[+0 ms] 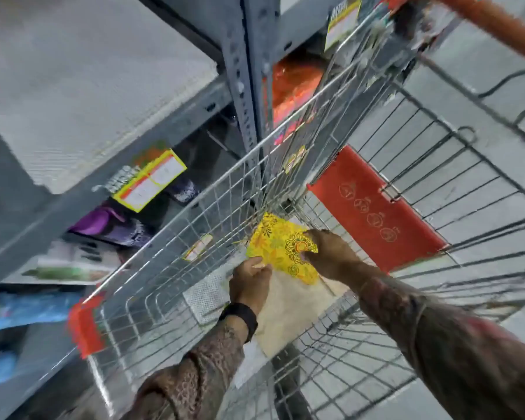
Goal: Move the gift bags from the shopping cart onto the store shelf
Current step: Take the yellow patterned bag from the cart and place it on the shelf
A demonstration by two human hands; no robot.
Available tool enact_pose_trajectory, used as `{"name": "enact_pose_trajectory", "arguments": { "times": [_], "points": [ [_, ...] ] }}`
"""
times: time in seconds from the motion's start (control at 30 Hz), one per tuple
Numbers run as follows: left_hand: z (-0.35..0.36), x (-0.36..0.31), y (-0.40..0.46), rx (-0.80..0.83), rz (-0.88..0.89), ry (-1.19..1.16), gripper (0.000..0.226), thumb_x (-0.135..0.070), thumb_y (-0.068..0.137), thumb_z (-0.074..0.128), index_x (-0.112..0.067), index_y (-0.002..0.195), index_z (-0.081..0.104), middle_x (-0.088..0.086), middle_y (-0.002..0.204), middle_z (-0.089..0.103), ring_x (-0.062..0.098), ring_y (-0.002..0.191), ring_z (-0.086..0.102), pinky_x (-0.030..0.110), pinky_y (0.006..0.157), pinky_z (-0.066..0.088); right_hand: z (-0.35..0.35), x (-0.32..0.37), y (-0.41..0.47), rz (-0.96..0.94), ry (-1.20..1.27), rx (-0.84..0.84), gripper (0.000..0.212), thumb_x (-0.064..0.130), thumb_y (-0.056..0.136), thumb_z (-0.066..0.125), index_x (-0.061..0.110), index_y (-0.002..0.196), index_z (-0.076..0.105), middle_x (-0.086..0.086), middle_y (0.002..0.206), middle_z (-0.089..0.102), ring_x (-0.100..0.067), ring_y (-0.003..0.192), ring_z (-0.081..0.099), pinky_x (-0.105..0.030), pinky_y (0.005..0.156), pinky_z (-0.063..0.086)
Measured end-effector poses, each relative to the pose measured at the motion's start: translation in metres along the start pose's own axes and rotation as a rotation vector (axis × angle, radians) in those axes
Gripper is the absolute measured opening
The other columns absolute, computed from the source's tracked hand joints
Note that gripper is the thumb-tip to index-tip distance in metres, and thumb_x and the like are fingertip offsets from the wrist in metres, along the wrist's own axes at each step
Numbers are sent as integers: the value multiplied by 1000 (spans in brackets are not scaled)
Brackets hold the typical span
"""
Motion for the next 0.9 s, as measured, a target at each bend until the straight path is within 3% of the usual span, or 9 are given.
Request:
{"name": "enact_pose_trajectory", "arguments": {
  "times": [0.07, 0.13, 0.17, 0.2, 0.27, 0.43, 0.6, 0.77, 0.9],
  "points": [
    [24, 18, 27, 56, -49, -155, 39, -31, 77, 70, -15, 112, 67, 12, 107, 72, 27, 98, 67, 40, 88, 55, 13, -10, 35, -1, -44, 25, 67, 40, 91, 67, 14, 149, 45, -18, 148, 52, -33, 137, 49, -33, 104, 40],
    [41, 31, 46, 83, -97, -161, 5, -18, 85, 69, -17, 86, 65, 8, 76, 63, 21, 72, 57, 28, 66, 47, 23, -17, 63, 14, -55, 89, 90, 69, 81, 57, 13, 151, 43, -18, 148, 49, -33, 137, 47, -32, 104, 39],
    [53, 38, 57, 107, -87, -189, 14, -17, 86, 65, -17, 73, 61, 3, 61, 54, 18, 57, 51, 23, 57, 41, 30, -20, 76, 9, -81, 111, 107, 81, 71, 47, 11, 151, 42, -19, 148, 49, -34, 137, 47, -33, 104, 39],
    [58, 40, 63, 110, -71, -173, 25, -17, 88, 57, -17, 63, 53, 0, 52, 43, 14, 44, 44, 17, 48, 35, 36, -22, 85, 12, -124, 136, 105, 80, 75, 45, 9, 152, 40, -20, 148, 49, -34, 138, 47, -33, 105, 39],
    [60, 41, 75, 30, -38, -98, 37, -8, 95, 39, -18, 59, 43, -1, 53, 31, 9, 32, 35, 11, 40, 26, 47, -31, 103, 16, -198, 119, 68, 39, 95, 60, 5, 150, 41, -20, 147, 50, -35, 138, 48, -38, 109, 42],
    [72, 62, 89, 54, -271, -381, 29, -6, 98, 47, -15, 72, 52, 2, 72, 52, 15, 63, 52, 20, 64, 45, 45, -30, 113, 26, -147, -68, 38, 11, 85, 63, 10, 122, 66, -15, 123, 61, -38, 119, 62, -49, 97, 53],
    [47, 48, 63, 3, -280, -487, 14, -1, 95, 52, 4, 101, 64, 10, 78, 57, 20, 67, 55, 32, 73, 52, 26, -27, 90, 134, 45, -172, 31, 7, 81, 65, 14, 111, 61, -18, 114, 67, -38, 108, 65, -40, 85, 51],
    [2, 26, 8, -54, -271, -629, 22, -2, 89, 67, -7, 110, 63, 12, 69, 60, 22, 63, 54, 29, 66, 53, 4, -9, 30, 234, 195, -196, 30, 12, 76, 71, 26, 99, 56, -11, 103, 72, -30, 93, 66, -29, 68, 40],
    [-44, 5, -49, -26, -202, -645, 22, 1, 86, 68, -5, 106, 69, 13, 79, 66, 23, 72, 59, 27, 61, 55, -22, 27, -39, 245, 314, -289, 31, 17, 75, 74, 26, 100, 58, -7, 96, 71, -28, 78, 68, -32, 64, 50]
  ]
}}
Point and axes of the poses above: each hand's wrist, its own y-axis towards the middle knuckle, its own z-axis out of the palm, x = y × z, the point moved 7 cm from there along y, towards the middle knuckle
